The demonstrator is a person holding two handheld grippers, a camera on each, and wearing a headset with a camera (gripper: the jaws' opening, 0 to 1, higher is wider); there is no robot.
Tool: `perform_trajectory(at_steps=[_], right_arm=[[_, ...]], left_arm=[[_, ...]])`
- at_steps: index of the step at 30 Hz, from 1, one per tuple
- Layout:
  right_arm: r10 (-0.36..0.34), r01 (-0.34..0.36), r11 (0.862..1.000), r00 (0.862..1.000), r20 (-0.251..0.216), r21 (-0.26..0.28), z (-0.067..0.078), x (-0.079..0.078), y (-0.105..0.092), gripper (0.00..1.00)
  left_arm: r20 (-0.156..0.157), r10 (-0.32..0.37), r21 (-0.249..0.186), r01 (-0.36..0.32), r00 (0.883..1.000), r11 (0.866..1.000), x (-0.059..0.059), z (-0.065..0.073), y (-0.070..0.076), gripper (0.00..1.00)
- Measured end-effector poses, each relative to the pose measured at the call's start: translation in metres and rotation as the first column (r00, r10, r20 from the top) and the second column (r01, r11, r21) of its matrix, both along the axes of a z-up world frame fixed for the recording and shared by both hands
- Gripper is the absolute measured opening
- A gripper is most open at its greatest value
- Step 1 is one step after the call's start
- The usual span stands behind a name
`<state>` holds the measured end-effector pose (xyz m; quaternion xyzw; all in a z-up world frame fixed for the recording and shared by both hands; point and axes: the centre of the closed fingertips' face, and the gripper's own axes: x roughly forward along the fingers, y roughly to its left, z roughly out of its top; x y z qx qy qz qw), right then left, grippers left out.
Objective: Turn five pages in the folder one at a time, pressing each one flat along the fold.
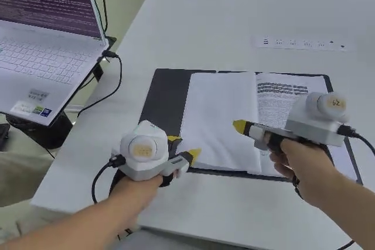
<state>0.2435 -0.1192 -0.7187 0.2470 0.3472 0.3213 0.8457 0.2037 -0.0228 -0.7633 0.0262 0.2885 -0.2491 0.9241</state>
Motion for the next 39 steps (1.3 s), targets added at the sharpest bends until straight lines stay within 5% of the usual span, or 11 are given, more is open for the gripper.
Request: perform_trajectory(at_steps=[8, 17, 23, 28, 30, 34, 35, 39], right_arm=[[-0.018, 0.019, 0.998, 1.000, -0.018, 0.061, -0.004, 0.012, -0.011, 0.01], [-0.064, 0.084, 0.983, 0.990, -0.124, 0.164, -0.012, 0.029, -0.016, 0.00], [-0.124, 0.213, 0.936, 0.945, -0.302, 0.281, -0.034, 0.060, -0.024, 0.00], [-0.139, 0.320, 0.879, 0.880, -0.453, 0.352, -0.046, 0.076, -0.028, 0.00], [-0.141, 0.345, 0.862, 0.866, -0.479, 0.370, -0.048, 0.082, -0.029, 0.00], [-0.118, 0.356, 0.854, 0.843, -0.526, 0.380, -0.058, 0.087, -0.027, 0.00], [-0.108, 0.383, 0.829, 0.825, -0.555, 0.407, -0.055, 0.089, -0.025, 0.00], [-0.111, 0.383, 0.830, 0.826, -0.553, 0.406, -0.058, 0.101, -0.024, 0.00]], left_arm=[[-0.054, -0.011, 0.060, 0.014, 0.998, 0.998, -0.012, -0.024, 0.002, 0.22], [-0.013, -0.004, 0.080, 0.005, 1.000, 0.997, -0.011, -0.022, 0.006, 0.19], [-0.006, -0.007, 0.080, 0.007, 1.000, 0.997, -0.012, -0.021, 0.006, 0.19], [0.000, -0.009, 0.080, 0.009, 1.000, 0.997, -0.011, -0.022, 0.006, 0.19], [0.000, -0.014, 0.086, 0.014, 1.000, 0.996, -0.011, -0.022, 0.007, 0.19], [0.001, -0.015, 0.088, 0.015, 1.000, 0.996, -0.010, -0.023, 0.007, 0.19], [0.002, -0.015, 0.088, 0.015, 1.000, 0.996, -0.010, -0.023, 0.007, 0.19], [0.006, -0.013, 0.087, 0.013, 1.000, 0.996, -0.010, -0.023, 0.007, 0.19]])
